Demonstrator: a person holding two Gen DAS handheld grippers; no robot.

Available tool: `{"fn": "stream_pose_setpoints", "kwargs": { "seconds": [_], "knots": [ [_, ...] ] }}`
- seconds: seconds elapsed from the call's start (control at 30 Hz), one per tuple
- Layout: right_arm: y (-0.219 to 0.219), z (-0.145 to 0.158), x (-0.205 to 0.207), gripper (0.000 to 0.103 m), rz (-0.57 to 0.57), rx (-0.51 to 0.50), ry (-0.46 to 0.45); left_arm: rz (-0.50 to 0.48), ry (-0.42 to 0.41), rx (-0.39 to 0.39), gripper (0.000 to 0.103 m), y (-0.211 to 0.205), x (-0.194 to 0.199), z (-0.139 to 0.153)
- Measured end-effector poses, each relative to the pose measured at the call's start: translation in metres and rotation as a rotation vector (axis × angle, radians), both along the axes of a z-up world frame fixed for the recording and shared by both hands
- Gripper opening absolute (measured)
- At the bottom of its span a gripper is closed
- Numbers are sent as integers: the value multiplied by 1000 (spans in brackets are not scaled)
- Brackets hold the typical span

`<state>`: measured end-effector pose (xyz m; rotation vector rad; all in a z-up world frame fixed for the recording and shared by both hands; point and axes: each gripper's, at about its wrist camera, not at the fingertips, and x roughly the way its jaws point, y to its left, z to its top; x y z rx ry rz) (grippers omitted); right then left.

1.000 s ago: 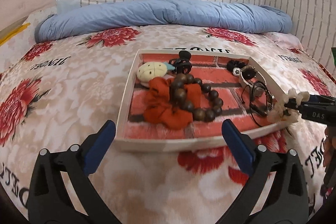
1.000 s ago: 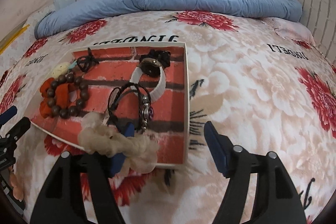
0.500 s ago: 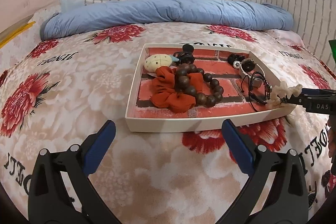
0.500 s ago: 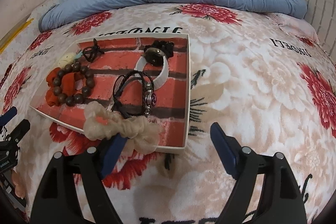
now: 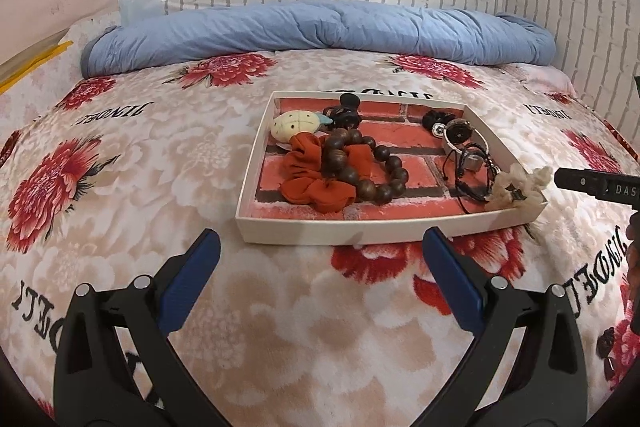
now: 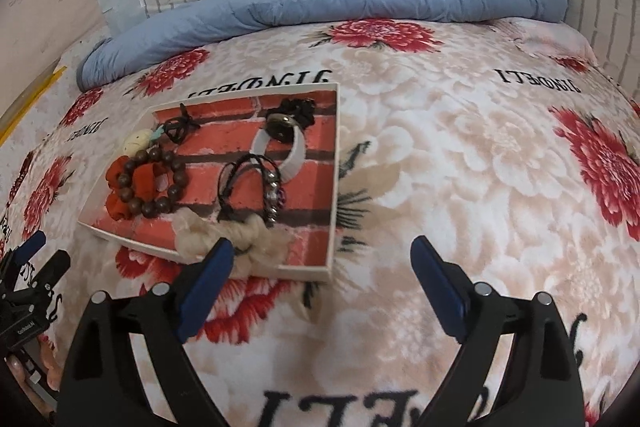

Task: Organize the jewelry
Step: 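Move left tool to the rainbow claw clip while right tool nears the brown pendant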

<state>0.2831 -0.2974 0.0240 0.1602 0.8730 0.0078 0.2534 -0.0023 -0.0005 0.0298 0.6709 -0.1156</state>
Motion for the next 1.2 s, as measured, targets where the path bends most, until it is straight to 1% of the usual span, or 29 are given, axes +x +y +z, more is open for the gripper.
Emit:
{"fn": "stream_pose_setpoints", "kwargs": {
  "seconds": [0.33, 0.47, 0.63, 0.87, 0.97, 1.07, 1.2],
  "knots": [
    [-36, 11, -48, 88, -52, 7, -21, -6, -13, 7, 98, -21, -42, 16],
    [-47, 8, -73, 88, -64, -5, -16, -14, -14, 4, 98, -33, -66, 17],
    [-55, -2, -106, 88, -78, -29, -10, -27, 1, 0, 98, -44, -91, 12],
    [-46, -23, -151, 88, -53, -78, -23, -43, 27, -8, 98, -60, -125, -4],
    [-39, -30, -165, 88, -36, -98, -34, -42, 48, -19, 98, -65, -132, -12],
    [-34, -34, -177, 88, -19, -105, -37, -43, 62, -18, 98, -70, -139, -19],
    [-29, -33, -186, 88, -7, -115, -44, -51, 65, -20, 98, -75, -143, -19]
  ]
}}
